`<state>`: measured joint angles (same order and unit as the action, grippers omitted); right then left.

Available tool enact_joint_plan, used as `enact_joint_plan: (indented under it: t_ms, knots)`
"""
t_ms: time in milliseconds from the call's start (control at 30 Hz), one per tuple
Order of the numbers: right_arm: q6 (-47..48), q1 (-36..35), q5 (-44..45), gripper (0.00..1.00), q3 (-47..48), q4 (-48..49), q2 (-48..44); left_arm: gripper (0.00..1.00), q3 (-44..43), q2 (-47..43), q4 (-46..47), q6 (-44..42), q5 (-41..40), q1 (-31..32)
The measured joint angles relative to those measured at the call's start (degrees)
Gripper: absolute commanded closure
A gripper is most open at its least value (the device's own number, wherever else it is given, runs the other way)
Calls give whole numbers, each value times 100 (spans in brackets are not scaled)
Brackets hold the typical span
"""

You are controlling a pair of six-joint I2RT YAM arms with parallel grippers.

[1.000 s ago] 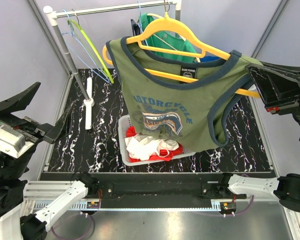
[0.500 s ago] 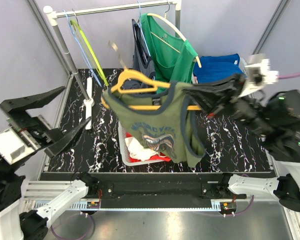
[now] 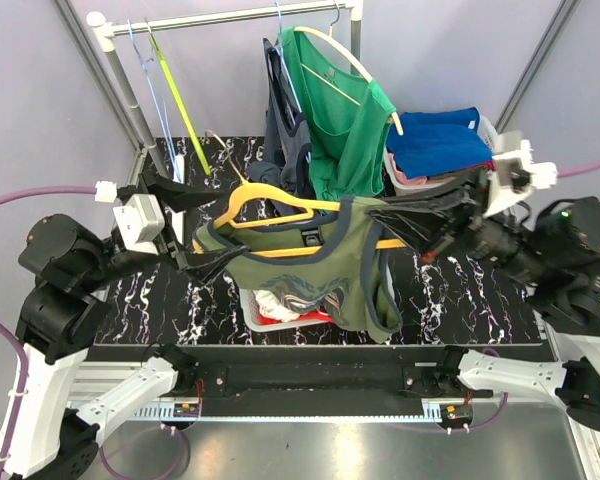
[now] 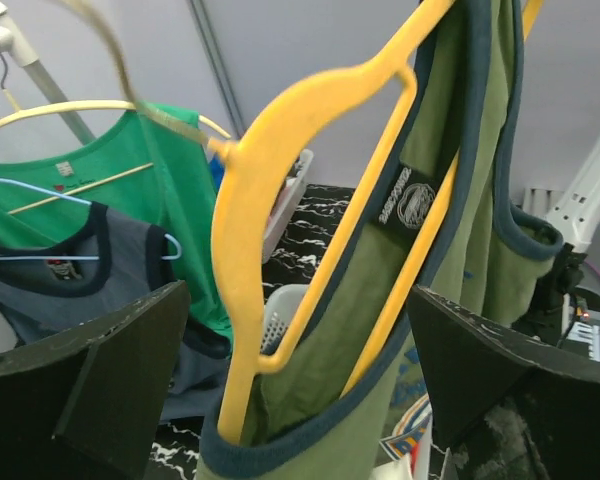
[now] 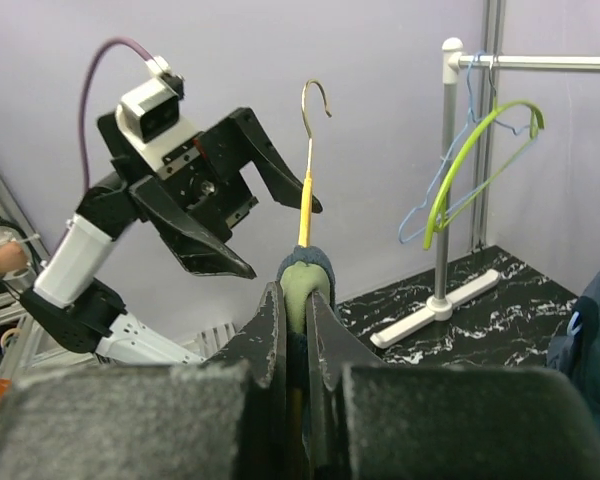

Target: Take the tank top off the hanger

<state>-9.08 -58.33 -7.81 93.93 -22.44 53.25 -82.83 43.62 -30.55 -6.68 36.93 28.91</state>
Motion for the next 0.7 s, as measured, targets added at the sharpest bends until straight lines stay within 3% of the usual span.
enact_joint_plan:
  t_ms: [200, 333, 533, 633, 667, 700]
  knots:
    - [-61, 0, -151, 100, 2, 33, -269, 7, -2, -79, 55, 173, 247, 0]
    - [-120, 0, -262, 100, -7, 28, -254, 26, -37, 22, 46, 308, 507, 0]
    - [-190, 0, -435, 100, -59, 33, -122, 31, -356, 533, -249, 280, 1051, 0]
    - [-195, 0, -518, 100, -66, 33, -68, 49, -356, 614, -428, 240, 1172, -2]
    - [-195, 0, -522, 100, -66, 35, -55, 66, -356, 638, -468, 225, 1217, -2]
    - [-192, 0, -525, 100, -72, 37, -46, 74, -356, 640, -507, 208, 1255, -2]
